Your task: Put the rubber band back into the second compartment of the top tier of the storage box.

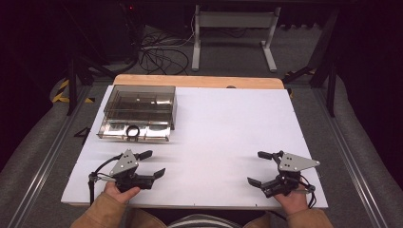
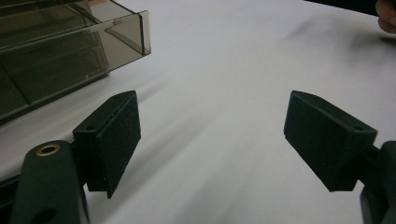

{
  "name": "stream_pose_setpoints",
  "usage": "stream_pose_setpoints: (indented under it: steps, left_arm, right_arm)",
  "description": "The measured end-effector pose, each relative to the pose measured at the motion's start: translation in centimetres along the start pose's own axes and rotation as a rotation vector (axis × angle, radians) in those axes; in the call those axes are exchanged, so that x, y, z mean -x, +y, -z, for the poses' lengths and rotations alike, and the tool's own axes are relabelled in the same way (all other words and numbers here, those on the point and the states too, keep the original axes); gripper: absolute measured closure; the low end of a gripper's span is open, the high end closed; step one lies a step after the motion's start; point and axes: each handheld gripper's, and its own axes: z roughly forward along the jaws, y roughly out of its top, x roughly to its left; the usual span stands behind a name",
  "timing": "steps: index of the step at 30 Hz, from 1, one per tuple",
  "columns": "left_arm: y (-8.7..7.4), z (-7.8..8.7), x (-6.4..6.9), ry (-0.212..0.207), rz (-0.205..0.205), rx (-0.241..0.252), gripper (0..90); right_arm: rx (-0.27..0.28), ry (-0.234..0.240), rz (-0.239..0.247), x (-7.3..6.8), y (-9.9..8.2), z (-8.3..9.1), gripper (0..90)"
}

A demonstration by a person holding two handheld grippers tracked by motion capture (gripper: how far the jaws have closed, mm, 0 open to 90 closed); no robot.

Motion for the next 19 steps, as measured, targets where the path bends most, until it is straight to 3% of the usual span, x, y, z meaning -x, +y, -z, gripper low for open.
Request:
stream_pose_setpoints:
  steps: [19]
  left_arm:
    - [0.11, 0.14, -0.02, 0.005, -0.008, 0.001, 19.4]
  right_arm:
    - [-0.002, 0.000, 0.004, -0.02, -0.01, -0.04, 3.5]
